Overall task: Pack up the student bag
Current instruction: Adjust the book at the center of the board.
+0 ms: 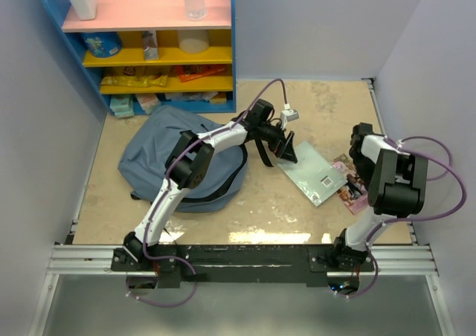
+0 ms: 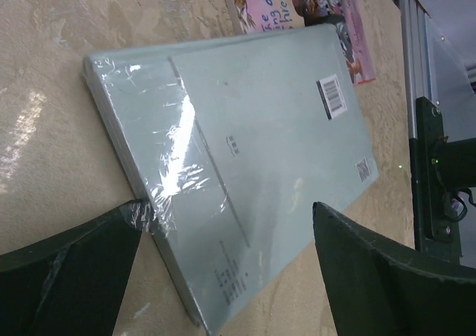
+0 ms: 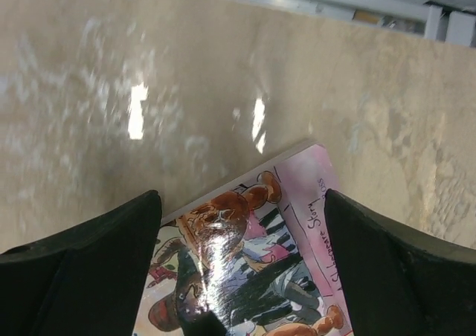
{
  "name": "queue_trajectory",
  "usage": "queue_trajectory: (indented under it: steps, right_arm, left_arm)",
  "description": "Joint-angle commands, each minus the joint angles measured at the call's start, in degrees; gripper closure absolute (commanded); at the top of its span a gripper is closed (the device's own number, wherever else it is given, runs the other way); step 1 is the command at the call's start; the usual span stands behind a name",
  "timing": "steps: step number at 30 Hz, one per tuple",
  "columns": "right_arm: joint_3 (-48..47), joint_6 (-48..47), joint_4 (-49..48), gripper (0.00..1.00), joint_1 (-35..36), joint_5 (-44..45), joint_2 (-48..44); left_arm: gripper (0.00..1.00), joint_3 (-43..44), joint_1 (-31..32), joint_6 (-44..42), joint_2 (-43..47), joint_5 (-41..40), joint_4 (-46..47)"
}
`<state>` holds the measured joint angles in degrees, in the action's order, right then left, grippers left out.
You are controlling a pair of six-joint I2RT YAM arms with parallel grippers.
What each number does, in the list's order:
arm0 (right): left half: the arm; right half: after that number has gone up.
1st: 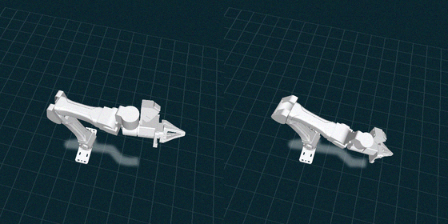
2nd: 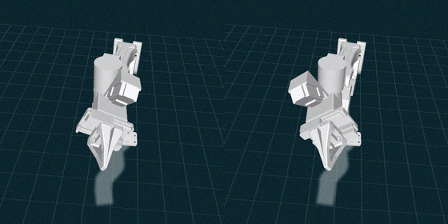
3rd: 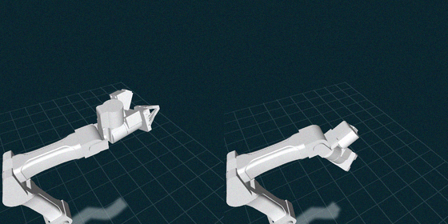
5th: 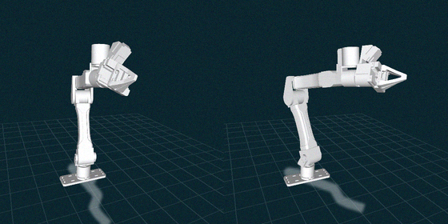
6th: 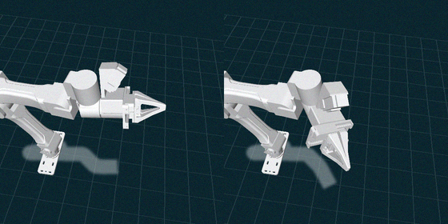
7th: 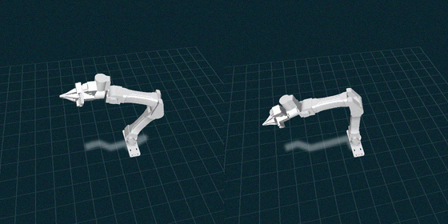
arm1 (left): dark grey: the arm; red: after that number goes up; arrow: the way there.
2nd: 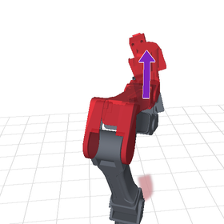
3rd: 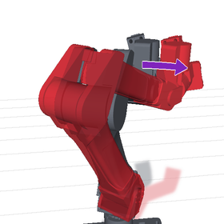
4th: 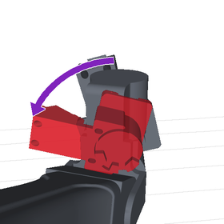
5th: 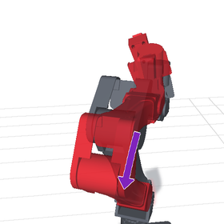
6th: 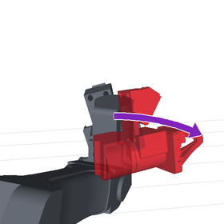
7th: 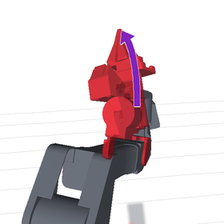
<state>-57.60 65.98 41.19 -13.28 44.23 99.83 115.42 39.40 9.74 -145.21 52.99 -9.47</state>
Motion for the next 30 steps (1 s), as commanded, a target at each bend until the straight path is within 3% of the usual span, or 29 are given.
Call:
queue_trajectory:
  steps: [1, 9, 14, 24, 30]
  right_arm:
    - [2.2, 0.4, 4.6, 0.06, 4.5, -7.2, -2.2]
    - [4.2, 2.3, 3.8, 0.11, 12.3, -13.9, -4.3]
    - [3.5, -0.7, 3.1, 0.09, 12.8, -14.5, -7.2]
    - [9.8, -10.4, -0.7, 0.04, 11.8, -17.8, -28.0]
    - [12.6, -18.2, -0.1, 0.05, 12.8, -29.7, -35.7]
  left_arm:
    - [0.00, -1.9, -0.3, 0.5, 4.7, 0.3, 1.1]
    - [0.00, -7.8, -0.5, -1.7, 9.0, -0.4, 1.9]
    - [0.00, -9.9, -2.0, -1.7, 10.2, -1.1, 2.0]
    - [0.00, -12.6, -3.4, -4.7, 12.1, -3.2, 1.4]
    - [0.00, -11.4, -3.3, -4.5, 11.1, -3.9, 0.9]
